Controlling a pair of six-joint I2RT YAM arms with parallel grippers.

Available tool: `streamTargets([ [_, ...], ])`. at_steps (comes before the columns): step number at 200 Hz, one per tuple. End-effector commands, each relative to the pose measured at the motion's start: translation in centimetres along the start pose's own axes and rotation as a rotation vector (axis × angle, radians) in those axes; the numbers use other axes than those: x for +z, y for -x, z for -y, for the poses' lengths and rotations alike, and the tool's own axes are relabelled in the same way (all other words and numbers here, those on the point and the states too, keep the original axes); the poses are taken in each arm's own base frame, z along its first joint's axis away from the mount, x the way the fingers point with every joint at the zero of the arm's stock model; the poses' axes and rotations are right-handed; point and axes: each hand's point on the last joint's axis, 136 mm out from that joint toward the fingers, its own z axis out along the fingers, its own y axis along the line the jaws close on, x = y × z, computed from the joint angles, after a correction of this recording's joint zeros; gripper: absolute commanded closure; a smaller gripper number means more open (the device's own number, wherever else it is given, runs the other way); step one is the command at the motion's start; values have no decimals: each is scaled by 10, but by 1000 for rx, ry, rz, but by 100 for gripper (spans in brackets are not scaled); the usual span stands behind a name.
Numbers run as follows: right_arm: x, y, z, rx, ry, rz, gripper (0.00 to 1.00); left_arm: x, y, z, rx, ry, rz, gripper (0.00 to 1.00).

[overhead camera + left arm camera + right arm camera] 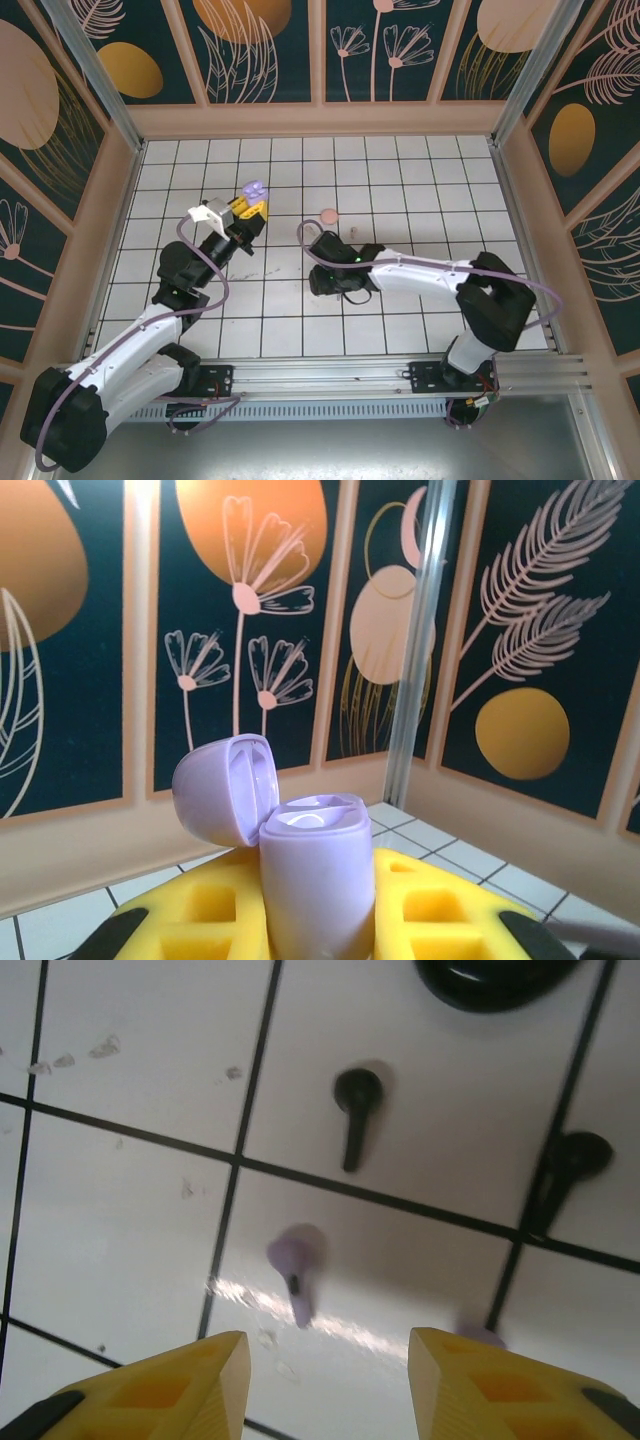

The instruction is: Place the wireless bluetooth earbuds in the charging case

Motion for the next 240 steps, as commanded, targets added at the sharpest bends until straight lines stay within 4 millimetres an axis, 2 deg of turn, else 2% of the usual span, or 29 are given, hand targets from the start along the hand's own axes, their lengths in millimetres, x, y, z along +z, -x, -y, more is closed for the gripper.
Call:
streamTargets([
  [1,6,4,1,14,-86,1,56,-6,19,-6,-33,44,95,100],
  [40,25,1,-3,-3,-147,-33,58,-13,22,-10,-34,78,124,100],
  [117,47,-6,-10,-40,-199,-73,63,-22,19,-12,-27,94,134,100],
  [204,56,-14,-7,-39,-215,-93,71,-24,18,-12,-17,95,132,100],
  [240,54,-16,-10,-38,-205,-91,81,-24,19,-12,-23,94,133,100],
])
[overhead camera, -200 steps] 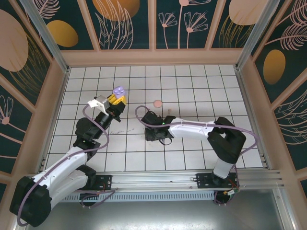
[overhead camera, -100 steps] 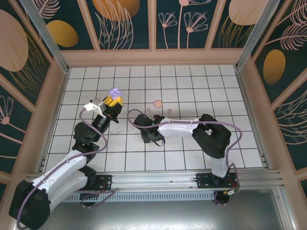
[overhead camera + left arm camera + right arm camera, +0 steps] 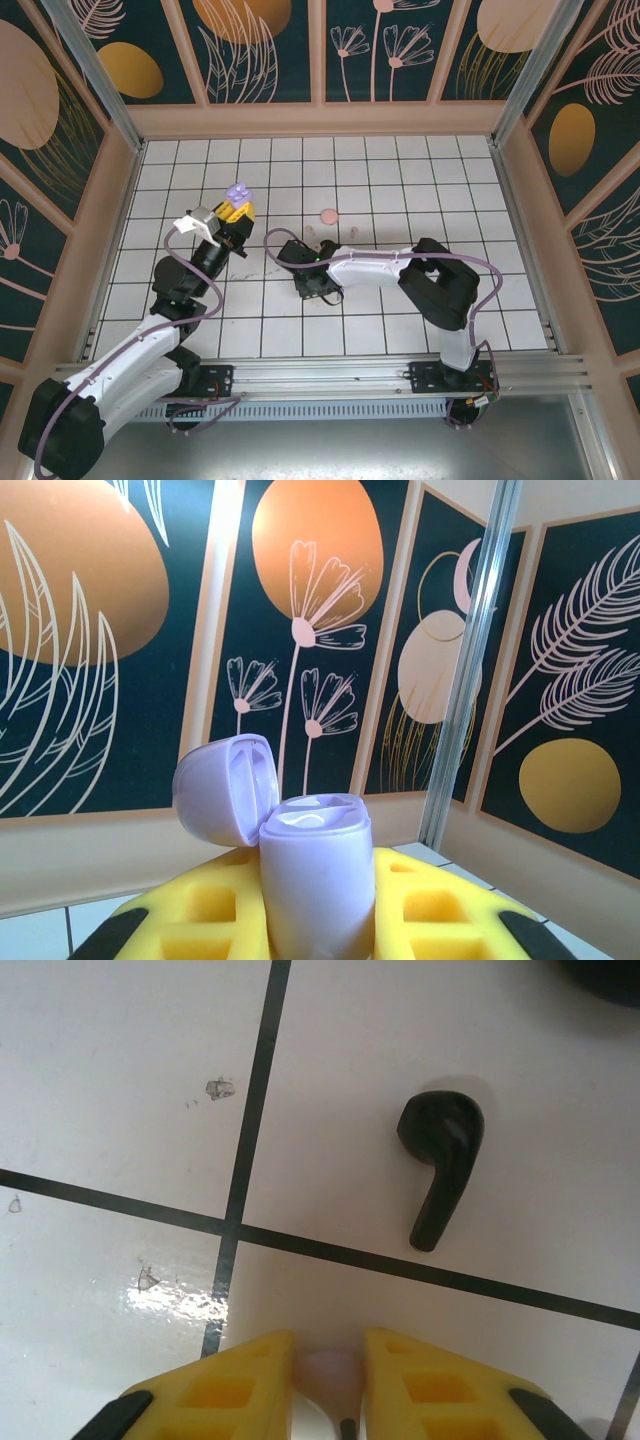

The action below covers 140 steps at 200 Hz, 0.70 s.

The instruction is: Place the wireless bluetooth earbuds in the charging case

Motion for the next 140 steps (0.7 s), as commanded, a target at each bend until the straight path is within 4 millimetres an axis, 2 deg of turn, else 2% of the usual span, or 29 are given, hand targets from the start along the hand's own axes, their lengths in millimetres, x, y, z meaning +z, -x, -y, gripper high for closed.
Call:
streamTargets([
  [1,4,-9,-1,-4,-19,-26,82,-3,11,3,0,-11,47,100],
  [26,-6,-5,-2,12,2,1,86,-3,11,5,-4,-19,46,100],
  [55,-39,13,-5,43,54,81,87,-4,8,8,2,-40,31,100],
  [76,-74,31,-6,62,98,163,87,-4,1,13,8,-69,3,100],
  [105,-126,62,5,86,134,293,87,-7,-9,23,-2,-135,-26,100],
  [140,-202,105,19,102,211,499,87,-10,-18,34,-21,-202,-49,100],
])
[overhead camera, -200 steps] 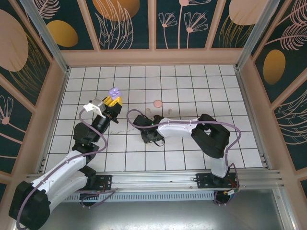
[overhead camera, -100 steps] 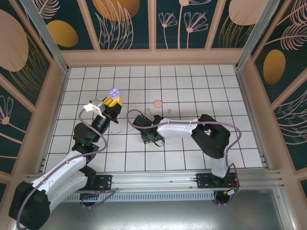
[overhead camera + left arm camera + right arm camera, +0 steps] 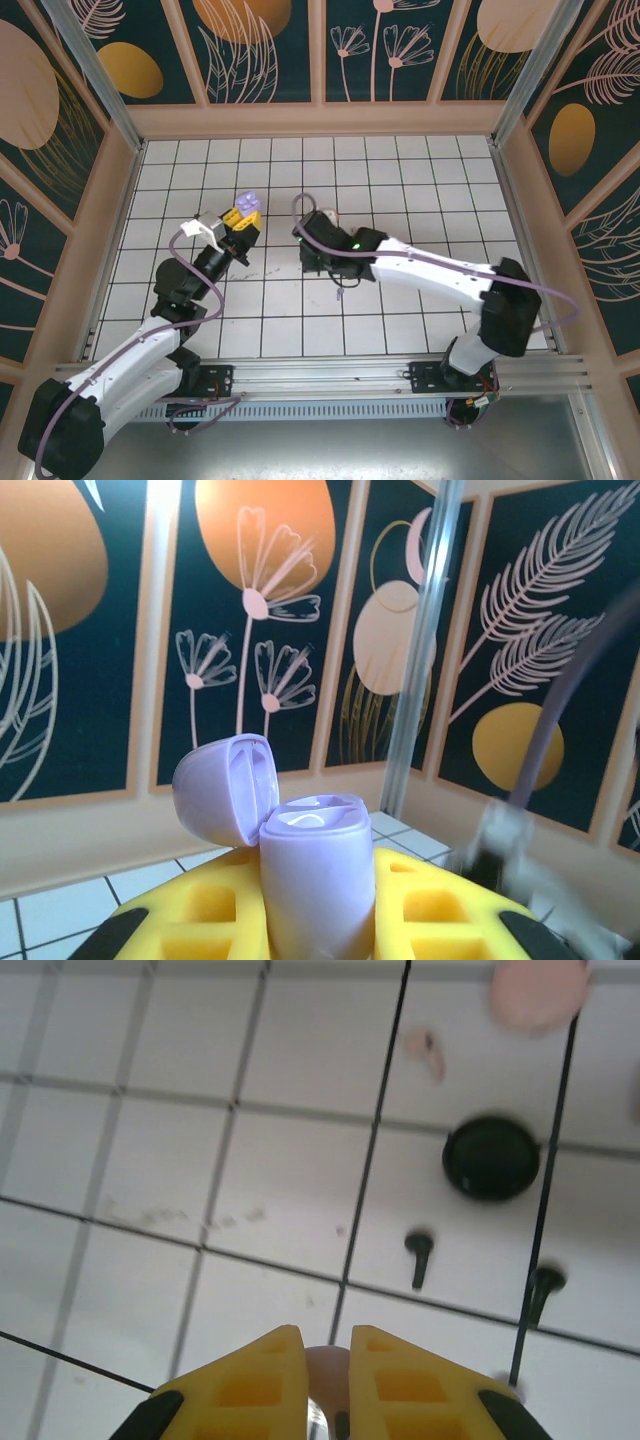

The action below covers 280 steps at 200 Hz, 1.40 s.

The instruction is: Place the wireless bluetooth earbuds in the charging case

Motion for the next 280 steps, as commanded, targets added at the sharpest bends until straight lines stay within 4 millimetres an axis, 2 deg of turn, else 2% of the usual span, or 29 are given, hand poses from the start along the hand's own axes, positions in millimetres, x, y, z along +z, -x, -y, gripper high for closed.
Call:
streamTargets([
  [1,-45,51,1,-14,29,165,87,-2,1,17,-12,-92,10,100],
  [28,-90,92,-15,-46,122,318,87,-2,-5,31,-5,-162,-1,100],
  [49,-117,113,-26,-77,190,414,87,0,-9,46,44,-211,-7,100],
  [65,-136,124,-35,-91,246,474,87,3,-10,50,81,-200,0,100],
  [93,-164,134,-51,-109,366,548,87,8,1,53,150,-180,49,100],
  [144,-204,134,-70,-171,559,664,87,31,16,59,277,-187,86,100],
  [173,-212,135,-79,-216,607,693,87,49,19,63,334,-217,90,100],
  [216,-206,139,-88,-263,603,703,87,69,23,69,365,-251,102,100],
  [280,-186,142,-83,-277,571,701,87,76,26,73,339,-275,119,100],
])
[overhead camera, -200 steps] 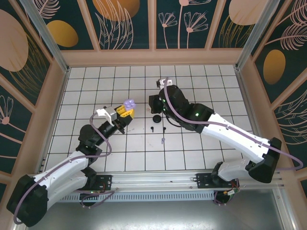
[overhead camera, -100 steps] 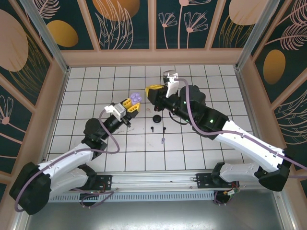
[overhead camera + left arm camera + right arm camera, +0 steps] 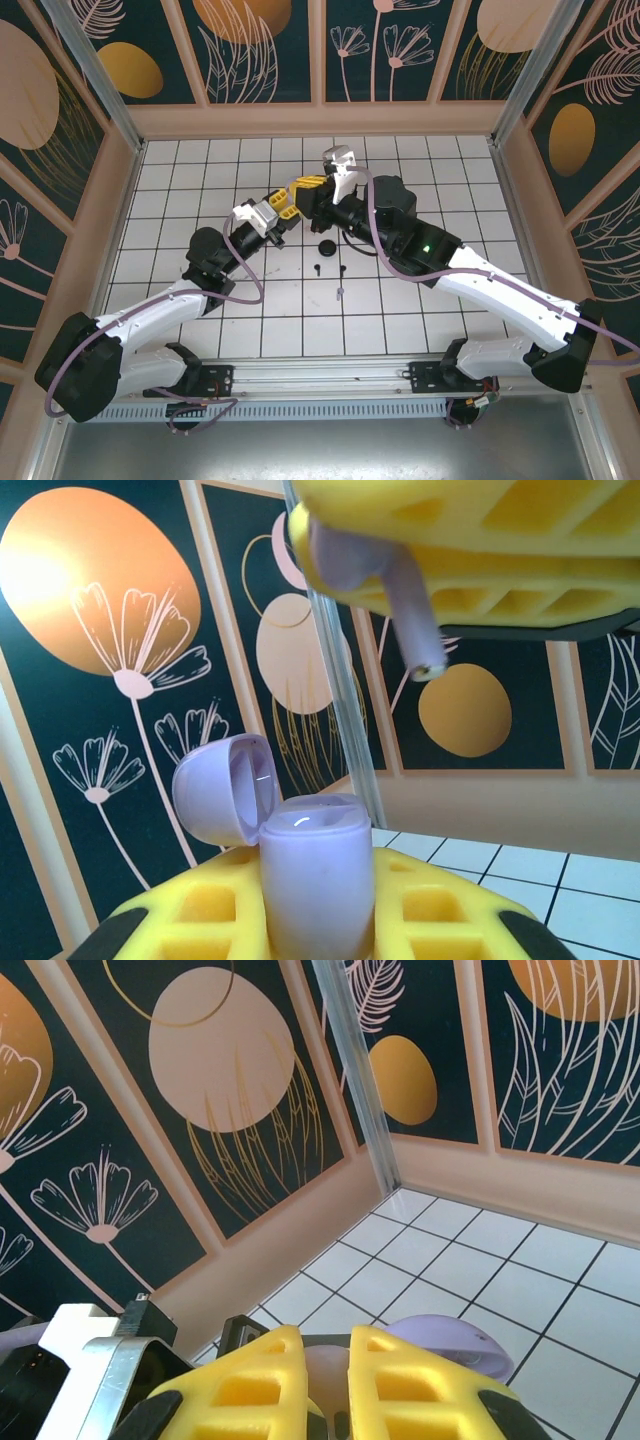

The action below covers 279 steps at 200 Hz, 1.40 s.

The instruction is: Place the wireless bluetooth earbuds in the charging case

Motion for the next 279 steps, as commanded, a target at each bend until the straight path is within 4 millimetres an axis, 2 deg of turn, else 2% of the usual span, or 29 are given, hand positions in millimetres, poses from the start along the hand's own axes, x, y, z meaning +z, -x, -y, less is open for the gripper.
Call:
streamTargets([
  [1,1,12,3,-17,12,56,87,4,27,2,23,-22,91,100],
  [44,3,7,15,11,1,56,88,3,30,3,16,-29,95,100],
  [111,9,-2,11,23,32,29,89,2,39,5,9,-40,116,100],
  [210,10,-21,24,40,7,-7,91,1,50,4,4,-41,135,100],
  [264,9,-42,0,-64,161,-103,91,3,50,3,-9,-43,130,100],
  [279,11,-50,-1,-86,173,-145,91,4,50,4,-14,-45,130,100],
])
